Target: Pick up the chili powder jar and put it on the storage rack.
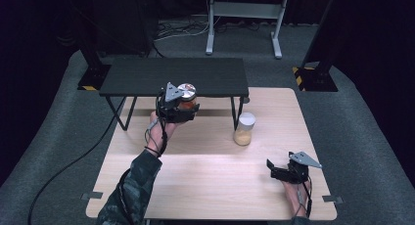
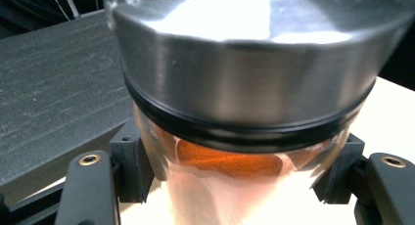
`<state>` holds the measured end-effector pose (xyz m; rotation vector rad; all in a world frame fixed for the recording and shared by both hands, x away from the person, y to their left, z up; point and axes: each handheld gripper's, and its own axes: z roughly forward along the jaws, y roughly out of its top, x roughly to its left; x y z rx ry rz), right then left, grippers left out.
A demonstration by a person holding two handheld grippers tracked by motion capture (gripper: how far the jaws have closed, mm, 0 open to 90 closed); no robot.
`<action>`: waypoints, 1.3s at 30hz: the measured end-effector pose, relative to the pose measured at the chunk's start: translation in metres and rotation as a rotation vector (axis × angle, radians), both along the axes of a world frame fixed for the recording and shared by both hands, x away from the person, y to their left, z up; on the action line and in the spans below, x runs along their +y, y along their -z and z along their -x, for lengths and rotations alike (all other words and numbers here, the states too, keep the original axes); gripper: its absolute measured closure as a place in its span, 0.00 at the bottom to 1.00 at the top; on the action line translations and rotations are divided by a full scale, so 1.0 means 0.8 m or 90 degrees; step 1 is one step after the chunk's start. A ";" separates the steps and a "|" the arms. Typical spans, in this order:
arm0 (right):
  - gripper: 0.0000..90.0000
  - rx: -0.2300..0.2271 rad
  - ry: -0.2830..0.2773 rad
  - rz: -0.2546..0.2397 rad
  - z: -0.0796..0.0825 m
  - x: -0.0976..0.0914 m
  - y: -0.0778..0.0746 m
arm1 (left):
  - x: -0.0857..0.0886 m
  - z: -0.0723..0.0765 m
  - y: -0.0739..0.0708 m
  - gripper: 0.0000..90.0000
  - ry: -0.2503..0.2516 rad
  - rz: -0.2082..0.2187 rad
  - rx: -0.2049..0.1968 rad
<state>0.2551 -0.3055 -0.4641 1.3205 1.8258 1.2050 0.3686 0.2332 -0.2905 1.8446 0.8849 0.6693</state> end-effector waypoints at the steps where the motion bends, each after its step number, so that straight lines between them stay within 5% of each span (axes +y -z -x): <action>1: 0.00 0.000 0.000 0.001 0.000 0.000 0.000 | 0.001 -0.001 -0.001 0.35 0.000 0.003 0.001; 39: 0.00 0.002 0.000 0.000 -0.001 0.000 0.000 | -0.004 -0.028 -0.052 0.35 0.022 0.010 -0.004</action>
